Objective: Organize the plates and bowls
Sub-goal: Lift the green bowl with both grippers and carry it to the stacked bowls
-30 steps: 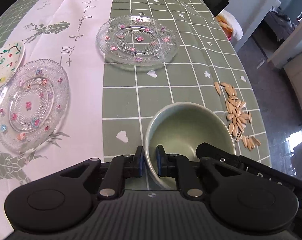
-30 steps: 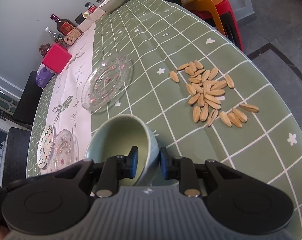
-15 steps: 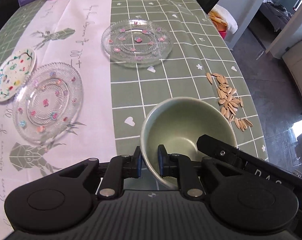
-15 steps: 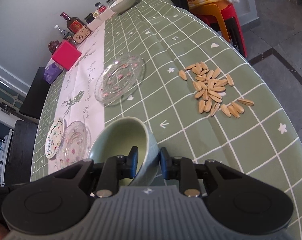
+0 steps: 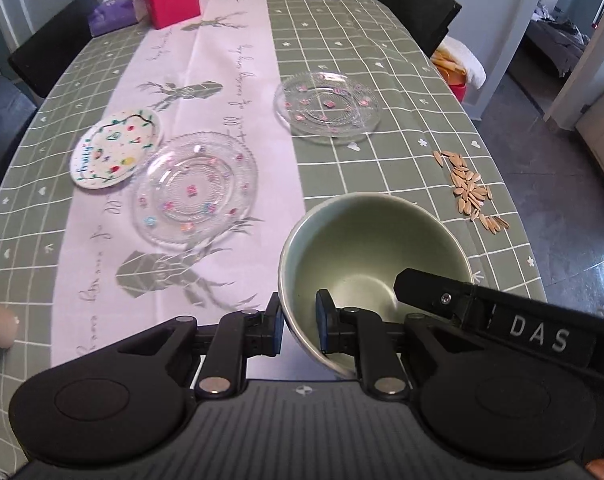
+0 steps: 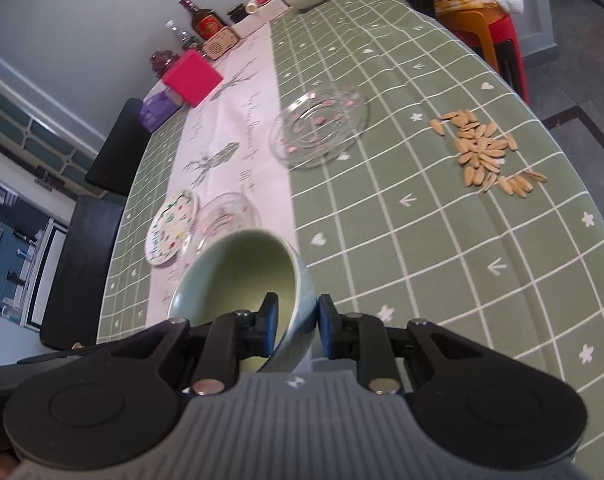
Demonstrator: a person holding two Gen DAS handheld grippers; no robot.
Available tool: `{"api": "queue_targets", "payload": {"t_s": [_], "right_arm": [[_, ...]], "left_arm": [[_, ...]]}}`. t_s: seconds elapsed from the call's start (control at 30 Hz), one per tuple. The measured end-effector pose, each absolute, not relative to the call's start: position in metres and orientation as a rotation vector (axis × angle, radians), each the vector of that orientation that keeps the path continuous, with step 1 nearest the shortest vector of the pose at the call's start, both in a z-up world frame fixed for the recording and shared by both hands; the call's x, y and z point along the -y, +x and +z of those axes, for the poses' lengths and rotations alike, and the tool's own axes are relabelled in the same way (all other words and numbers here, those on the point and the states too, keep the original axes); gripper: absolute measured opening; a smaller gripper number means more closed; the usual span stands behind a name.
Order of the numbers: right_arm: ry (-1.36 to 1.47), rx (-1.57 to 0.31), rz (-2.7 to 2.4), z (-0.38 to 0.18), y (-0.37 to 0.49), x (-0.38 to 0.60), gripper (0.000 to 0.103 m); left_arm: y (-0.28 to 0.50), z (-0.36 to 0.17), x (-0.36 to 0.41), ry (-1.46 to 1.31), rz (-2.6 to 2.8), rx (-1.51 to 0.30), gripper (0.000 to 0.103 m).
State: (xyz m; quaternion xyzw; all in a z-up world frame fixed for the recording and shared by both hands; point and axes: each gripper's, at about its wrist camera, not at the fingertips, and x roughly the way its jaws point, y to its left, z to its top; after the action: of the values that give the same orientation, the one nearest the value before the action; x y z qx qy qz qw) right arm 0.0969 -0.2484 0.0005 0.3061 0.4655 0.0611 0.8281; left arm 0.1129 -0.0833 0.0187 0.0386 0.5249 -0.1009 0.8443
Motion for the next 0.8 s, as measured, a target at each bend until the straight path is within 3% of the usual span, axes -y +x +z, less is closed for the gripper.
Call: {"api": "queue_targets", "payload": {"t_s": [0.47,0.8], "right_arm": [[0.565,-0.969,0.270,0.044,0.041,0.175,0.023],[0.539,-0.985,0.344,0.019,0.001,0.136,0.030]], "left_arm": [[0.038,0.054,0.013,0.065,-0.134,-1.063,0.023],[0.007,0.016,-0.046,-0.077,-0.146,-1.087,0.022]]}}
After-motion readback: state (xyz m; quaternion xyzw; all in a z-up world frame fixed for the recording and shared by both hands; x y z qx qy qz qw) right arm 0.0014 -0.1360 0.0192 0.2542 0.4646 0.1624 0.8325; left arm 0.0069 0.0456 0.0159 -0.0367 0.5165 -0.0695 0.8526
